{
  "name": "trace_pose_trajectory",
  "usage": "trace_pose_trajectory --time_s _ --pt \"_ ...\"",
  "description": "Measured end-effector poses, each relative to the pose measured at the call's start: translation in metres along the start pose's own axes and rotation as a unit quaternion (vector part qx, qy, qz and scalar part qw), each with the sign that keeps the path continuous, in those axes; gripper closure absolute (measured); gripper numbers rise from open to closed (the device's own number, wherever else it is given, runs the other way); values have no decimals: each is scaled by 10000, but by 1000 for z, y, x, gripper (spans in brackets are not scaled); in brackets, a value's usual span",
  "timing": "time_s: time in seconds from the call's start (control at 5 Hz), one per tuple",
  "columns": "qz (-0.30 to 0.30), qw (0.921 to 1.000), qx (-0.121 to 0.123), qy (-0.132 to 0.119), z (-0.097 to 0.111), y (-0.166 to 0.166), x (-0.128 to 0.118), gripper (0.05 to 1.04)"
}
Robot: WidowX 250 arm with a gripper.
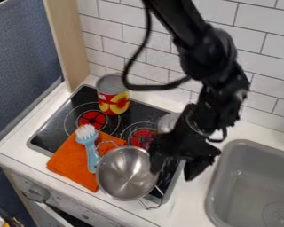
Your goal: Move the silver pot to the left side of the stove
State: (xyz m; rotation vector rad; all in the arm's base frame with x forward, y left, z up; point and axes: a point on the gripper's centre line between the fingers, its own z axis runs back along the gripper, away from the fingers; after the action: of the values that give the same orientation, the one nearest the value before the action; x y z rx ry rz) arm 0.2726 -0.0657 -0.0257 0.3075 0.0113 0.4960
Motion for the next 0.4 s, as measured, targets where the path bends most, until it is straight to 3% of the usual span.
trace_pose_trajectory --time_s 0.4 --pt "58 9989 404 224 -34 -10 0 84"
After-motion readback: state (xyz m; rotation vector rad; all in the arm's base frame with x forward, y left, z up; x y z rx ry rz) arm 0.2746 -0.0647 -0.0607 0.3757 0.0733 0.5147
